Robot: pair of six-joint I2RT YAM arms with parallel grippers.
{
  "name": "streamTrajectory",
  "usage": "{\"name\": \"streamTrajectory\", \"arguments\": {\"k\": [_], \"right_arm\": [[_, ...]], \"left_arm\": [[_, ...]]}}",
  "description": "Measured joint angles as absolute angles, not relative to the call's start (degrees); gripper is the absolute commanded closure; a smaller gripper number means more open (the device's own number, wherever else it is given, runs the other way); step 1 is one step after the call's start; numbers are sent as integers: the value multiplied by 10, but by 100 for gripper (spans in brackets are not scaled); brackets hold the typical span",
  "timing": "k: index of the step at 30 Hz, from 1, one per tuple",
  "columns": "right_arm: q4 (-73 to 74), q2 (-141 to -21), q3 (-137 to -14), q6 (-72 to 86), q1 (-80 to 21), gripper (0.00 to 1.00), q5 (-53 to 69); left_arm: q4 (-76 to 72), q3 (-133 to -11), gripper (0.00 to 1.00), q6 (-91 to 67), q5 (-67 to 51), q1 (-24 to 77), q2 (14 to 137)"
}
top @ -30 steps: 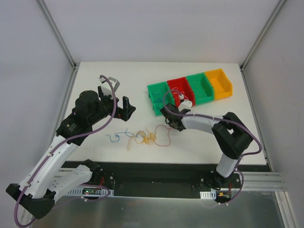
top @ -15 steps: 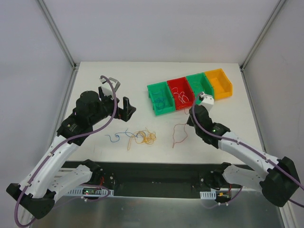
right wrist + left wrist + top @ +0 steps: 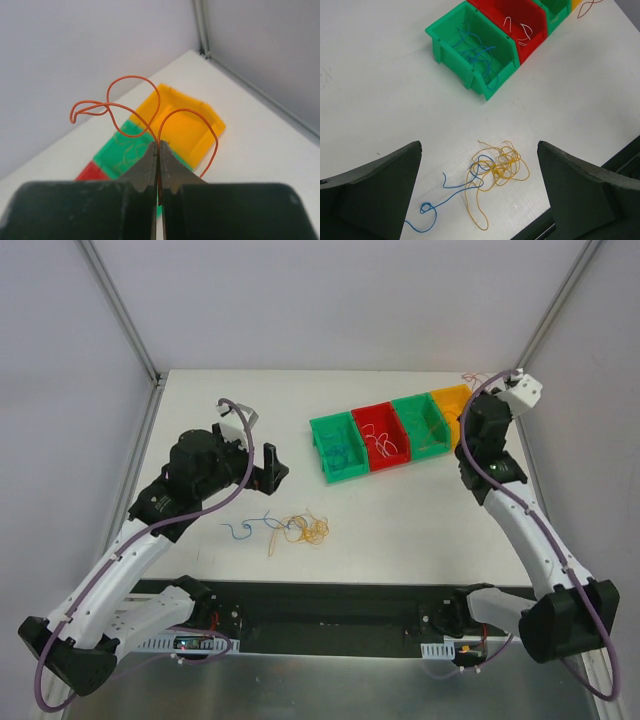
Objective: Untangle the cables
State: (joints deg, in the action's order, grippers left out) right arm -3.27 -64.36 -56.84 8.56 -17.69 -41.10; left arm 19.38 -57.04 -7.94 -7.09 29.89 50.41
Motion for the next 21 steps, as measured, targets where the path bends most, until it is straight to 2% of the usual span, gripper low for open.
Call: {"name": "streamTrajectory", "arguments": {"k": [6,14,21], "right_arm": [[-106,-749,-639,80,-80,100,-378],[-184,-900,-677,31,-35,99,-312],[-181,-964,-724,16,-16,99,-277]], "left_arm": [[187,-565,1,-79,-69,299,522],[179,-564,1,-79,-85,294,569],[178,-564,1,-79,-96,280,596]]}}
